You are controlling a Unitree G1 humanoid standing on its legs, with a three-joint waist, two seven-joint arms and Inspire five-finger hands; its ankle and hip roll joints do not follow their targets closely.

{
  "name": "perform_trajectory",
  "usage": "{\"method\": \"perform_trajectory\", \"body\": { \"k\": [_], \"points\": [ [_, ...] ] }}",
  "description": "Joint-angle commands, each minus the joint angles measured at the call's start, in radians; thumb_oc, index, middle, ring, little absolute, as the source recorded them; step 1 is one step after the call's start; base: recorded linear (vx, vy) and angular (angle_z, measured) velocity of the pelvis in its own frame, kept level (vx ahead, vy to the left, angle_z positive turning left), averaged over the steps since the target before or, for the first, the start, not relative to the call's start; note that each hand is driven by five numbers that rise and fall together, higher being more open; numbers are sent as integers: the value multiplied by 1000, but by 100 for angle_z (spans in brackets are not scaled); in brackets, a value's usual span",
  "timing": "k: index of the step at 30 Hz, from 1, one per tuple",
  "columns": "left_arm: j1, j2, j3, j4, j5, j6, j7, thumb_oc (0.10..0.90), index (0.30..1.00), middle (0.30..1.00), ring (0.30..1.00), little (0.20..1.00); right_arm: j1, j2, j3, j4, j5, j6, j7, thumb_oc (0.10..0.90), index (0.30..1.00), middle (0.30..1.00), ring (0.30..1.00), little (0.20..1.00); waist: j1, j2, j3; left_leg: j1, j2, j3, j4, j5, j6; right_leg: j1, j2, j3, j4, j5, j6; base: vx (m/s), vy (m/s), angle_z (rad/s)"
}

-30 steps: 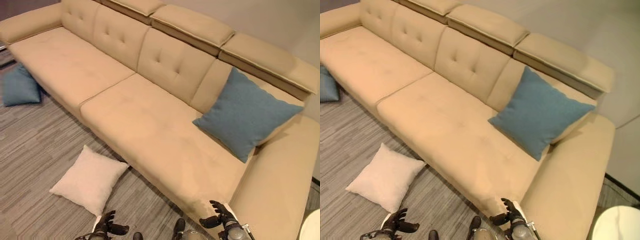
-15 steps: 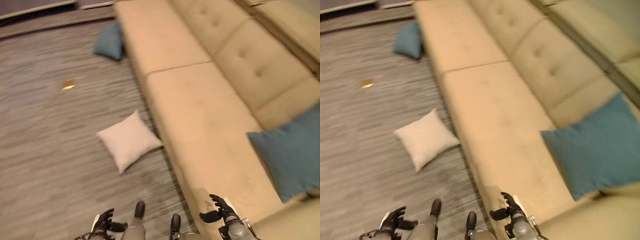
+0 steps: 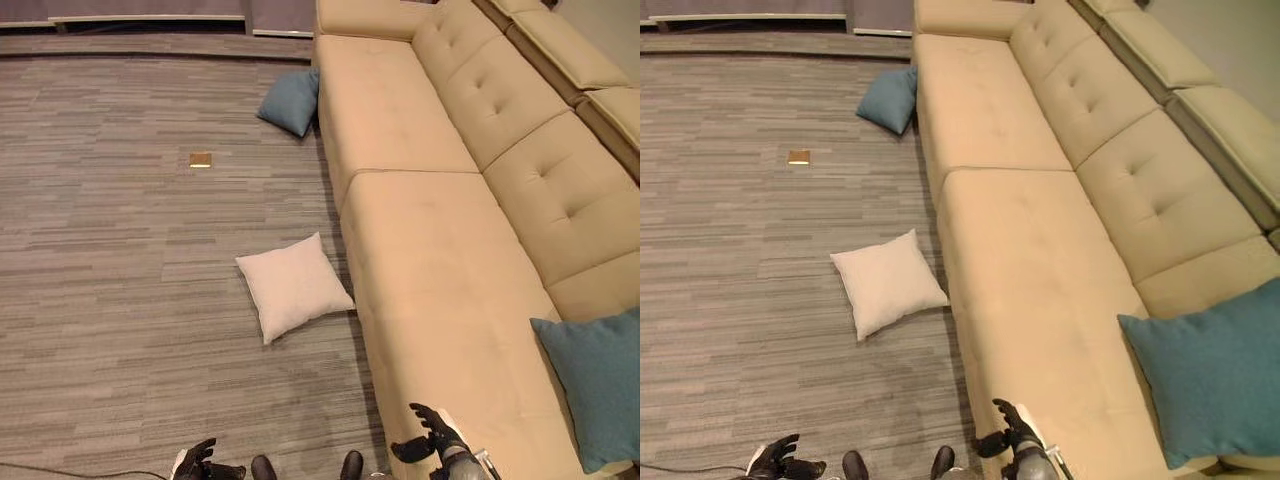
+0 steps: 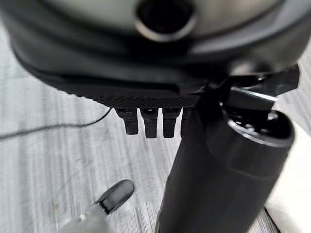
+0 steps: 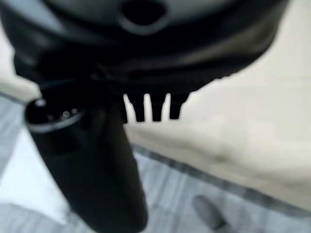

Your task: Pick up all the scattered cushions and arrange them neatly on the sofa.

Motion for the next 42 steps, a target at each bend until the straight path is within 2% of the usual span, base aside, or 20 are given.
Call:
{"method": "perform_trajectory", "body": {
  "k": [1, 3, 5, 8, 10, 11, 15, 16, 17, 18, 21, 24, 26, 31, 32, 33, 35, 37, 39, 42],
  "points": [
    [14, 29, 29, 18, 28, -13, 4, 800, 900, 900, 900, 900, -42, -36, 4, -11, -29, -13, -26, 800, 900, 900, 900, 900, 26, -3, 2, -51, 1, -104, 71, -125, -21, -7, -15, 45, 150, -100, 61, 48, 199, -7],
    [0, 47, 25, 14, 30, -15, 6, 800, 900, 900, 900, 900, -44, -30, -2, -22, -16, -16, -26, 800, 900, 900, 900, 900, 20, -6, 9, -58, -10, -118, 67, -106, -8, -54, -8, 87, 225, -87, 55, -13, 133, 1],
    [-17, 68, 21, 3, 29, -16, 12, 800, 900, 900, 900, 900, -43, -32, -3, -27, -10, -13, -26, 800, 900, 900, 900, 900, -12, 6, 25, -42, -29, -181, 63, -110, 2, -138, 52, 212, 299, -80, 60, 48, 118, 16],
    [-21, 74, 20, 6, 26, -17, 19, 800, 900, 900, 900, 900, -38, -30, -4, -27, -3, -15, -30, 800, 900, 900, 900, 900, -32, 13, 30, -29, -35, -212, 50, -109, 6, -177, 80, 243, 294, -80, 41, 86, 42, 102],
    [-26, 81, 17, 8, 21, -17, 18, 800, 900, 900, 900, 900, -33, -34, -4, -34, 5, -17, -27, 800, 900, 900, 900, 900, -47, 12, 41, -19, -49, -255, 41, -105, 4, -205, 106, 268, 270, -69, 37, 94, -24, 49],
    [-37, 85, 13, 12, 20, -18, 19, 800, 900, 900, 900, 900, -27, -37, -10, -26, 11, -16, -24, 800, 900, 900, 900, 900, -54, 10, 51, -20, -66, -301, 48, -105, 0, -214, 110, 274, 253, -60, 41, 67, -33, 68],
    [-45, 79, -14, 12, 44, -22, 23, 800, 900, 900, 900, 900, -19, -44, -14, -14, 9, -16, -28, 800, 900, 900, 900, 900, -61, 0, 49, -42, -81, -314, 101, -131, -22, -162, 93, 243, 174, -66, 27, 50, -71, 153],
    [-44, 77, -20, 12, 50, -24, 24, 800, 900, 900, 900, 900, -16, -51, -11, -11, 4, -18, -29, 800, 900, 900, 900, 900, -62, -4, 50, -69, -79, -301, 157, -146, -41, -137, 85, 228, 146, -72, 21, 0, -106, 79],
    [-39, 71, -17, 16, 44, -18, 29, 800, 900, 900, 900, 900, -31, -60, 12, 3, -12, -15, -29, 800, 900, 900, 900, 900, -52, -16, 69, -142, -52, -267, 300, -146, -78, -94, 71, 206, 113, -79, 9, -23, -129, 59],
    [-37, 72, -9, 23, 40, -12, 32, 800, 900, 900, 900, 900, -41, -63, 21, 8, -16, -13, -31, 800, 900, 900, 900, 900, -45, -20, 77, -177, -36, -245, 356, -141, -87, -79, 68, 195, 104, -81, 0, -42, -110, 81],
    [-24, 69, 2, 52, 41, -1, 42, 800, 900, 900, 900, 900, -54, -61, 31, 27, -18, -11, -33, 800, 900, 900, 900, 900, -33, -29, 75, -205, -1, -199, 393, -150, -81, -56, 65, 170, 86, -88, -8, 25, -50, 81],
    [8, 68, 21, 79, 48, 12, 39, 800, 900, 900, 900, 900, -53, -53, 33, 33, -17, -5, -33, 800, 900, 900, 900, 900, -20, -37, 54, -236, 27, -185, 326, -128, -61, -32, 68, 155, 58, -93, -1, 156, 15, 25],
    [25, 70, 38, 91, 41, 17, 33, 800, 900, 900, 900, 900, -51, -44, 29, 38, -11, -3, -36, 800, 900, 900, 900, 900, -1, -34, 41, -259, 47, -198, 243, -56, -69, -7, 76, 154, 60, -110, 4, 237, 83, 17],
    [29, 71, 34, 91, 55, 18, 27, 800, 900, 900, 900, 900, -36, -21, 21, 50, -23, 2, -31, 800, 900, 900, 900, 900, 1, -37, 18, -194, 17, -199, 173, -62, -48, 14, 64, 163, 108, -127, 25, 269, 163, -1],
    [25, 74, 32, 86, 56, 15, 26, 800, 900, 900, 900, 900, -39, -11, 26, 54, -26, 3, -26, 800, 900, 900, 900, 900, 3, -34, 18, -157, 1, -187, 155, -79, -28, -7, 45, 171, 196, -102, 50, 232, 237, -22],
    [25, 74, 32, 86, 56, 15, 26, 800, 900, 900, 900, 900, -39, -11, 26, 54, -26, 3, -26, 800, 900, 900, 900, 900, 4, -34, 18, -156, 1, -186, 154, -78, -28, -7, 45, 172, 197, -103, 51, 200, 245, -22],
    [19, 79, 26, 70, 57, 15, 22, 800, 900, 900, 900, 900, -47, -6, 33, 57, -32, 7, -22, 800, 900, 900, 900, 900, -1, -26, 27, -119, -11, -173, 133, -91, -2, -53, 17, 189, 333, -25, 83, 147, 198, -23],
    [-2, 88, 7, 50, 67, 12, 23, 800, 900, 900, 900, 900, -49, -1, 30, 37, -30, 5, -24, 800, 900, 900, 900, 900, -26, 2, 44, -60, -7, -169, 94, -99, 15, -145, 13, 206, 488, 5, 90, 249, 250, -12],
    [-6, 88, -3, 43, 69, 10, 19, 800, 900, 900, 900, 900, -47, -3, 27, 31, -26, 7, -21, 800, 900, 900, 900, 900, -37, 8, 45, -37, -12, -174, 81, -103, 16, -167, 21, 210, 486, -1, 80, 190, 133, -4],
    [-16, 84, -13, 34, 69, 12, 10, 800, 900, 900, 900, 900, -45, -10, 26, 26, -25, 10, -16, 800, 900, 900, 900, 900, -60, 12, 41, 11, -29, -189, 47, -118, 14, -208, 44, 186, 371, -16, 61, 245, 66, 2]
  ]
}}
